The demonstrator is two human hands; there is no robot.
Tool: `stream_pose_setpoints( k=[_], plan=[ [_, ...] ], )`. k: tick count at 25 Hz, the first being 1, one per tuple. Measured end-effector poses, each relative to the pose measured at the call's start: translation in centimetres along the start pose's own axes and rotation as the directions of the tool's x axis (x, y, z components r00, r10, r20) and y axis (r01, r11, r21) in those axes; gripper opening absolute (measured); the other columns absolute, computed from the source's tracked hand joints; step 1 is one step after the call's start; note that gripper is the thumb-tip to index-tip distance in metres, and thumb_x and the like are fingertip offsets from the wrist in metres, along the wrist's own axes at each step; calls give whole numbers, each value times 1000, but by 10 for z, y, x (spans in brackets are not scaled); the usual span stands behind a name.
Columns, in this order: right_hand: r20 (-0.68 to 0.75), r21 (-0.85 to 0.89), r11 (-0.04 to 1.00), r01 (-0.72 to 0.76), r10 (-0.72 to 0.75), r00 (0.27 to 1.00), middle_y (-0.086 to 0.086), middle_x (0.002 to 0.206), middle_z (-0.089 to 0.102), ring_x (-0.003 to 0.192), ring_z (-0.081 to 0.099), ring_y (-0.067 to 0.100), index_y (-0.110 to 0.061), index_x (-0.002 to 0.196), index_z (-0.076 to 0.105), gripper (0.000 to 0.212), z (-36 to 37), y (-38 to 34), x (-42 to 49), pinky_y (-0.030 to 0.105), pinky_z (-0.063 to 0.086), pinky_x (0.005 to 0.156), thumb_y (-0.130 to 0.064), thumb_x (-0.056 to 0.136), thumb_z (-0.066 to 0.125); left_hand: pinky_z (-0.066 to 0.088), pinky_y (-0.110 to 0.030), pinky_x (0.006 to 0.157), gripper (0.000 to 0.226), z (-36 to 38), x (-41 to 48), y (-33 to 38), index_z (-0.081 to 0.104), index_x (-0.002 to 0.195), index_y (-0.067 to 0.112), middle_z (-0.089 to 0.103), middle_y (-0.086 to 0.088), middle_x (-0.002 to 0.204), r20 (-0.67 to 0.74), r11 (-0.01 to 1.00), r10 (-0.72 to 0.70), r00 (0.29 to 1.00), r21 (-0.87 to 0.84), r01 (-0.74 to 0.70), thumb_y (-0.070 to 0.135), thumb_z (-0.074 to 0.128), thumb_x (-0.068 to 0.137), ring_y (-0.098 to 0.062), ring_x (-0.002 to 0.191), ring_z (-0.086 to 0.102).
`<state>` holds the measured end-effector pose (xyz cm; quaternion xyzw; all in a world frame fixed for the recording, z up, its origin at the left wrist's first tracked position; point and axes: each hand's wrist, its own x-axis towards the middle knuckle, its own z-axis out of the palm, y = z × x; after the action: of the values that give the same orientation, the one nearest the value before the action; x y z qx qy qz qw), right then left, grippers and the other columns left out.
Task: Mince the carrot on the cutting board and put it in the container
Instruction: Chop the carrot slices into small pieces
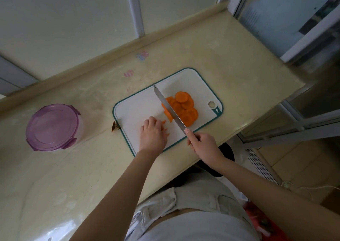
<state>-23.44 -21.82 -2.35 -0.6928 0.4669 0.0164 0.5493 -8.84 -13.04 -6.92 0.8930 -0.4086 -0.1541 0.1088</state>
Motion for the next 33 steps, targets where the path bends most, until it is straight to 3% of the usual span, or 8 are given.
stream_pose_setpoints(
  k=[3,6,12,18,27,33],
  plan=[
    [7,0,1000,-3,3,1000,-2,53,49,46,44,8,-13,64,58,49,3,0,0,22,35,52,-49,94,45,30,-27,95,43,-1,-6,-3,40,128,14,43,-3,122,9,997,27,1000,-77,-26,37,47,92,-19,111,39],
    [19,-11,1000,6,-6,1000,-3,52,49,45,43,8,-14,62,56,49,8,0,-2,23,35,52,-49,95,45,29,-27,97,54,4,-11,-4,34,135,13,39,-5,126,16,1000,16,1000,-16,-16,42,49,92,-20,113,37],
    [15,-34,999,10,-10,1000,-3,54,51,47,45,8,-15,63,57,49,14,-4,-4,22,36,53,-50,95,45,31,-27,92,34,7,-12,-1,45,122,13,42,-5,118,-30,999,-7,1000,40,9,37,39,98,-19,105,38],
    [45,-43,999,18,-16,999,-2,53,47,46,42,9,-15,62,53,51,14,-9,-4,22,33,51,-49,97,40,32,-28,93,39,10,-16,-12,49,124,14,46,-3,119,-63,998,30,998,-49,-33,37,50,93,-20,108,40],
    [80,-205,977,63,-47,996,1,53,43,50,42,12,-11,56,42,56,26,-21,-1,28,37,58,-46,99,34,45,-35,70,9,19,-21,-12,65,86,6,56,-7,85,-228,994,23,973,-96,-46,14,68,82,-26,79,49],
    [58,-338,940,40,-21,998,4,59,50,60,53,22,-10,59,45,56,37,-16,4,32,38,57,-48,99,34,45,-36,66,7,22,-20,-12,70,82,9,57,-6,79,-275,985,11,961,-164,-59,7,71,76,-27,75,51]
  ],
)
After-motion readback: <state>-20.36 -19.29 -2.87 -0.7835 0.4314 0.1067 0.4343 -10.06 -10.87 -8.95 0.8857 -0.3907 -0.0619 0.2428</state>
